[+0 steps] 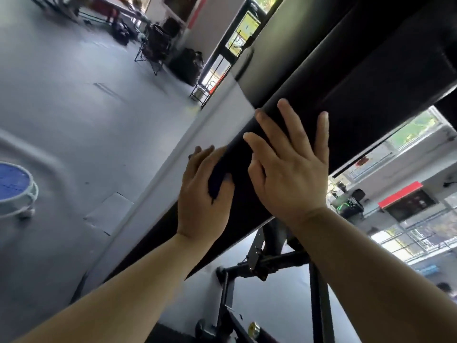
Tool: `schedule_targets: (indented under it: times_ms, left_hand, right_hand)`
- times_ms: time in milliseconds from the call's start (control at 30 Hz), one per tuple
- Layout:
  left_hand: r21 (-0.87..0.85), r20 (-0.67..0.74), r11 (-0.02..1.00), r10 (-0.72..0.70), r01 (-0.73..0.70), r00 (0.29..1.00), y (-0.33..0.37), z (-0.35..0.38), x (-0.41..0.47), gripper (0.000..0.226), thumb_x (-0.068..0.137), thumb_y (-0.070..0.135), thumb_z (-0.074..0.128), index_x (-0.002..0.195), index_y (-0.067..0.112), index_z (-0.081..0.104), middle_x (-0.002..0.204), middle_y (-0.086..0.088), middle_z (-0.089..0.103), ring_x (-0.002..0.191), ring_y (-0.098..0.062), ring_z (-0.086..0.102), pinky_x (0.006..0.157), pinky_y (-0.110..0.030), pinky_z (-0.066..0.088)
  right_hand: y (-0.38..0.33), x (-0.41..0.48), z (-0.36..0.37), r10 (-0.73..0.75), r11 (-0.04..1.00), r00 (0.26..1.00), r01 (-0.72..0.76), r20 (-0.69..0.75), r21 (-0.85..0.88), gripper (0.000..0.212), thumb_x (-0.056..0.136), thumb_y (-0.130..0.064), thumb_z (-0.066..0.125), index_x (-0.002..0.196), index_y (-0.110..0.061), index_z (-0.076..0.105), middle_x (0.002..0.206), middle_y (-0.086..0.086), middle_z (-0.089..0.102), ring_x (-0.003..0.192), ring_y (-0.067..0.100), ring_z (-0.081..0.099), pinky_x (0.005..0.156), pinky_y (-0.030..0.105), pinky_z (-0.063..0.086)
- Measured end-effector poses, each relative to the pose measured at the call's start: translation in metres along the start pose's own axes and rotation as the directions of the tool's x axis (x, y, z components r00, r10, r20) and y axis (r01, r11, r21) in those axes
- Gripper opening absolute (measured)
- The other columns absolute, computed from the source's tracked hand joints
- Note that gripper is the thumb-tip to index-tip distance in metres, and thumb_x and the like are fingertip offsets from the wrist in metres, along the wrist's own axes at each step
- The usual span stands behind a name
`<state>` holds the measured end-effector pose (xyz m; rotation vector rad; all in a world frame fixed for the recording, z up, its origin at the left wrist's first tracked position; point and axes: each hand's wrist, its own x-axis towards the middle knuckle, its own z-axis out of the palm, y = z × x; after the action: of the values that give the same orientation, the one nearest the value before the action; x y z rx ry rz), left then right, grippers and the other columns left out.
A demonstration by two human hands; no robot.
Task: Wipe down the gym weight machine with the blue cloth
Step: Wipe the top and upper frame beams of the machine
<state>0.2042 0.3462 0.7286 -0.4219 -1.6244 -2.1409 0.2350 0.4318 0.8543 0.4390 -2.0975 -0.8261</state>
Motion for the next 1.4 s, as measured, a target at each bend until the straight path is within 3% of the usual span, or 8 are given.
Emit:
schedule_targets:
  times_ms: [100,300,600,800,1067,1133,1267,1400]
  left_hand:
    - [0.149,0.012,0.986,0.074,-0.074,0.997,-0.054,-0.016,-0.038,0.045,0.087,0.031,0.048,0.131,0.023,0.056,0.139,-0.001,0.052,0.138,-0.017,0.041,0.113,-0.02,0.032]
    - [-0.063,-0.247,0.79,-0.604,0.609,0.758,-0.08,-0.028,-0.042,0.036,0.094,0.029,0.048,0.128,0.03,0.06,0.124,0.003,0.063,0.12,-0.022,0.055,0.102,-0.03,0.04]
    - [0.133,-0.135,0.98,-0.133,0.151,0.982,-0.086,-0.023,-0.061,0.04,0.089,0.045,0.045,0.128,0.04,0.053,0.142,0.015,0.046,0.13,0.002,0.042,0.104,-0.004,0.026]
    - [-0.036,-0.237,0.626,-0.762,0.779,0.602,-0.145,-0.047,-0.073,0.032,0.092,0.039,0.043,0.117,0.033,0.061,0.12,-0.001,0.061,0.109,-0.024,0.056,0.086,-0.033,0.04]
    - [0.075,0.043,0.983,-0.17,0.166,0.985,-0.117,-0.042,-0.079,0.046,0.089,0.039,0.042,0.134,0.032,0.047,0.152,0.002,0.038,0.14,-0.005,0.034,0.113,-0.015,0.028]
    - [0.055,0.013,0.911,-0.41,0.409,0.912,-0.145,-0.056,-0.086,0.042,0.088,0.042,0.04,0.128,0.035,0.05,0.147,0.002,0.043,0.136,-0.01,0.04,0.106,-0.016,0.033]
    - [-0.237,-0.072,0.42,-0.907,0.876,0.415,-0.151,-0.062,-0.053,0.019,0.094,0.034,0.046,0.103,0.025,0.06,0.113,-0.006,0.062,0.09,-0.018,0.056,0.065,-0.026,0.038]
    - [-0.159,0.0,0.788,-0.602,0.594,0.799,-0.096,-0.042,-0.035,0.026,0.095,0.027,0.048,0.111,0.045,0.055,0.139,0.015,0.048,0.126,-0.003,0.044,0.104,-0.023,0.034]
  right_hand:
    - [0.0,0.001,0.008,-0.017,0.999,0.998,0.015,-0.052,-0.038,0.028,0.095,-0.026,0.049,0.106,-0.019,0.075,0.129,-0.001,0.065,0.137,0.028,0.044,0.12,0.055,0.006]
    - [-0.002,-0.001,0.01,-0.077,0.992,0.997,0.077,0.004,-0.104,0.04,0.099,-0.03,0.036,0.113,-0.02,0.072,0.13,-0.001,0.064,0.138,0.028,0.041,0.116,0.06,-0.003]
    - [-0.035,-0.019,0.019,-0.162,0.985,0.98,0.167,0.118,-0.037,0.032,0.092,-0.029,0.049,0.11,-0.014,0.071,0.127,0.004,0.065,0.132,0.024,0.049,0.122,0.045,-0.003]
    - [-0.046,-0.019,0.028,-0.084,0.993,0.991,0.092,0.107,-0.074,0.025,0.09,-0.024,0.053,0.103,-0.016,0.072,0.122,0.002,0.068,0.128,0.023,0.053,0.121,0.046,-0.001]
    - [-0.083,-0.035,0.044,-0.078,0.996,0.975,0.087,0.208,-0.037,0.024,0.089,-0.025,0.051,0.098,-0.019,0.073,0.12,-0.001,0.069,0.124,0.022,0.057,0.121,0.045,0.003]
    - [-0.083,-0.035,0.045,-0.075,0.995,0.98,0.085,0.183,-0.047,0.024,0.09,-0.024,0.05,0.095,-0.019,0.073,0.118,-0.001,0.07,0.122,0.023,0.059,0.12,0.047,0.006]
    - [-0.083,-0.036,0.048,-0.102,0.991,0.986,0.113,0.133,-0.078,0.025,0.091,-0.023,0.049,0.095,-0.019,0.074,0.116,-0.002,0.071,0.119,0.023,0.061,0.119,0.048,0.01]
    - [-0.084,-0.036,0.048,-0.101,0.991,0.987,0.112,0.127,-0.079,0.027,0.091,-0.024,0.047,0.094,-0.019,0.074,0.115,-0.001,0.071,0.119,0.025,0.061,0.118,0.048,0.009]
